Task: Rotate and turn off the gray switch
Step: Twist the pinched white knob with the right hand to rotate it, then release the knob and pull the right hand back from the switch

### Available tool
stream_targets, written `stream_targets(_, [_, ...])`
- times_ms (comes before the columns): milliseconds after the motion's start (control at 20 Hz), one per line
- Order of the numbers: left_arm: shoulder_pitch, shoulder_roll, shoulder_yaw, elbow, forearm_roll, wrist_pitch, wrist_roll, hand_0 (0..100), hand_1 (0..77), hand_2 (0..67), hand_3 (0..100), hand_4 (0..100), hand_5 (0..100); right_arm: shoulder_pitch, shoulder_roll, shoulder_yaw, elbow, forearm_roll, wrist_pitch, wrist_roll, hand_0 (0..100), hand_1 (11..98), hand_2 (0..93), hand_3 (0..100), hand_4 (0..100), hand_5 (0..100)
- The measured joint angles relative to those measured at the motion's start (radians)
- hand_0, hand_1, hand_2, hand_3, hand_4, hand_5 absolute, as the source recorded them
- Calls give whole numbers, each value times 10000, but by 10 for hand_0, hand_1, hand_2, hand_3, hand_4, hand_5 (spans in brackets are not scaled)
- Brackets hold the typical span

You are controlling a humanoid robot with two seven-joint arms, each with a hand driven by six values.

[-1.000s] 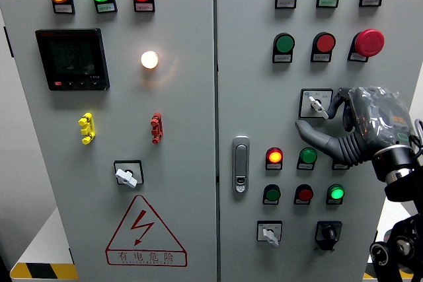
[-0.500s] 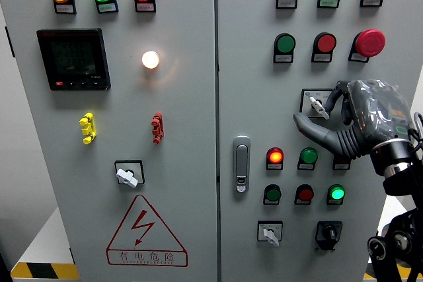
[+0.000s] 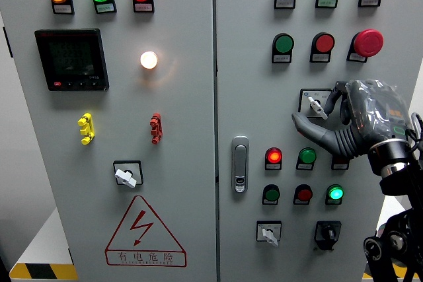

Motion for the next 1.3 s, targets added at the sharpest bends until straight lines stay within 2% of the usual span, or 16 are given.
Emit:
stream_targets(150, [0, 0, 0, 0, 0, 0, 0, 0, 0, 131, 183, 96, 118, 10, 1, -17, -25, 0, -14, -9, 363, 325, 724, 1000, 897, 1000])
stream_targets(400, [0, 0, 0, 0, 0, 0, -8, 0, 0, 131, 183, 96, 118, 11, 1, -121, -92, 0, -72, -69, 444, 324, 729, 1000, 897, 1000])
stream_targets(1300, [0, 0, 0, 0, 0, 0, -8, 0, 0, 131, 184, 96, 118, -28, 3, -148, -151, 0, -199, -74, 601, 334, 753, 1000, 901, 1000])
